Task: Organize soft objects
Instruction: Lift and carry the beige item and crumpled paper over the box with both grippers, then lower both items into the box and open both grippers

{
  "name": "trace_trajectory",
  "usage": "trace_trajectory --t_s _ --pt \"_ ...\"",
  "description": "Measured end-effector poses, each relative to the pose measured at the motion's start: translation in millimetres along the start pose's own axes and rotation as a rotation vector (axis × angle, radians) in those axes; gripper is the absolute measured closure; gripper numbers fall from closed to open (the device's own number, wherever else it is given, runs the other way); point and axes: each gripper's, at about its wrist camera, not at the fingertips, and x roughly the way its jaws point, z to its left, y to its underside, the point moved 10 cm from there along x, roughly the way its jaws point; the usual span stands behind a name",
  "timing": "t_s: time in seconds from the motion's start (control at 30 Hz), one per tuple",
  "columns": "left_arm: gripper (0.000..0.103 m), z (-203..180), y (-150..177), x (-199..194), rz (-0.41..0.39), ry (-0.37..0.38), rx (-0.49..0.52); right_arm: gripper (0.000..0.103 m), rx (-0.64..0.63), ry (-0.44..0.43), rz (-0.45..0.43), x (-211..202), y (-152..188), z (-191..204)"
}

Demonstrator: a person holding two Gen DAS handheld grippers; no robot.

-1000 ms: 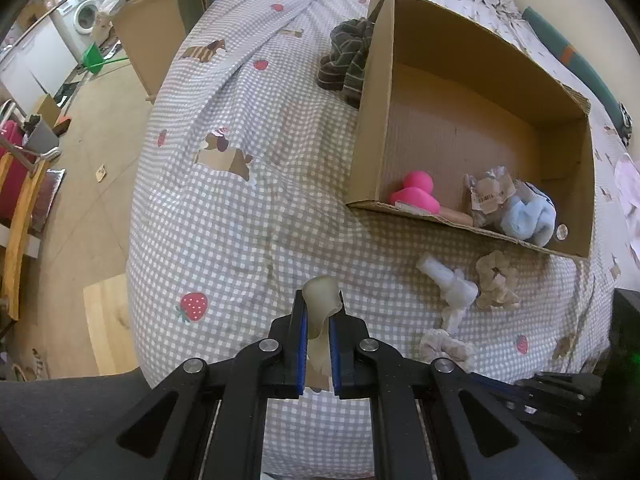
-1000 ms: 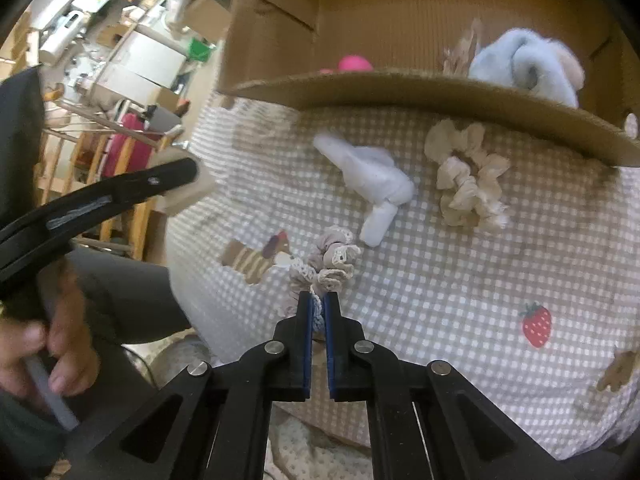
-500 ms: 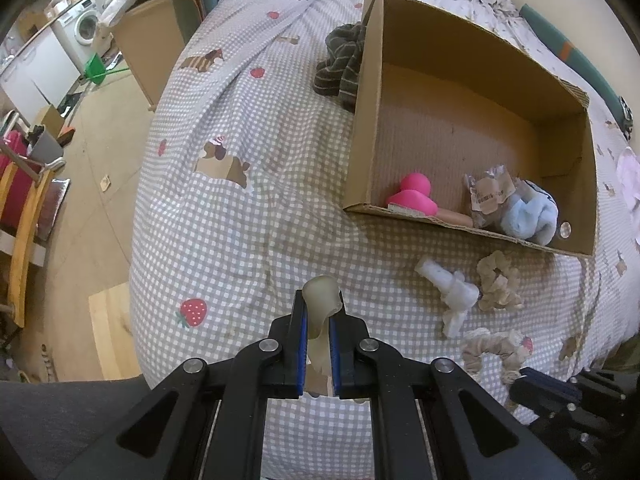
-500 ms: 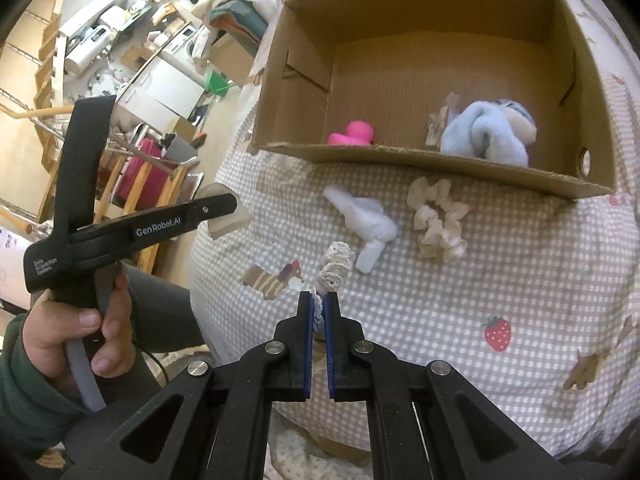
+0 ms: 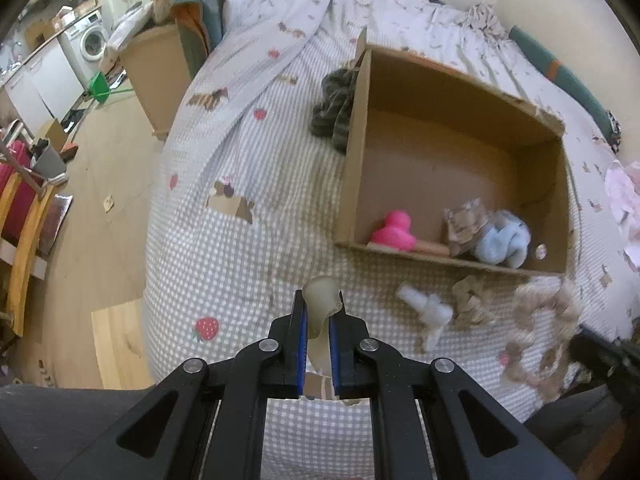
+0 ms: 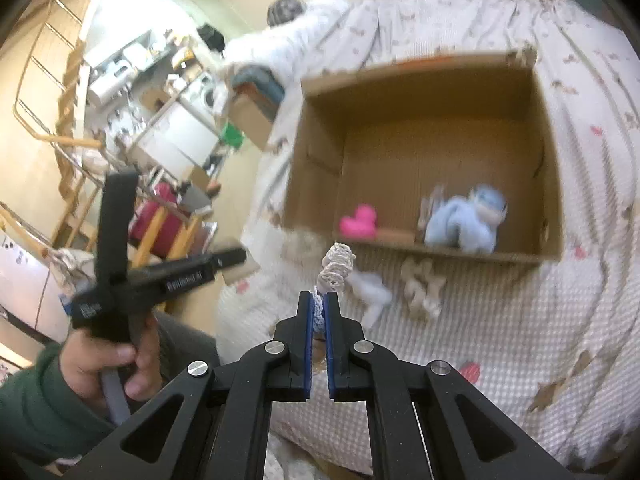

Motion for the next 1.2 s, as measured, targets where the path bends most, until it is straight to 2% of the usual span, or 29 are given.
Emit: trace_trajectory --t_s 0.1,0.33,0.43,0.6,0.93,1.07,1.2 --pt "0.094 -7 -8 -11 -0.007 0.044 -0.003 0.096 0.036 0.001 -0.06 -20 -19 -2" --pt "0.094 -17 -47 -42 -0.093 0.059 0.043 0.096 0.051 0.025 -0.16 -57 -60 -14" --pt "0.094 -24 -65 -45 -0.128 0.059 0.077 0.096 0.07 0.036 -0.193 -64 -77 -24" --pt "0.094 -40 -86 -38 -0.141 0.081 0.114 0.096 0.109 0.061 -0.238 -71 -99 -49" --pt "0.094 -79 -103 -1 -0.129 0.134 0.17 0.096 0.203 0.137 -0.182 -27 -94 -103" --pt "0.094 -87 -98 21 -0.138 0.122 0.211 0.096 0.183 0.228 -0.171 -21 -95 -117" --pt "0.094 -87 -94 40 -0.1 0.106 0.208 0.096 0.163 0.33 -0.127 -13 -87 -130"
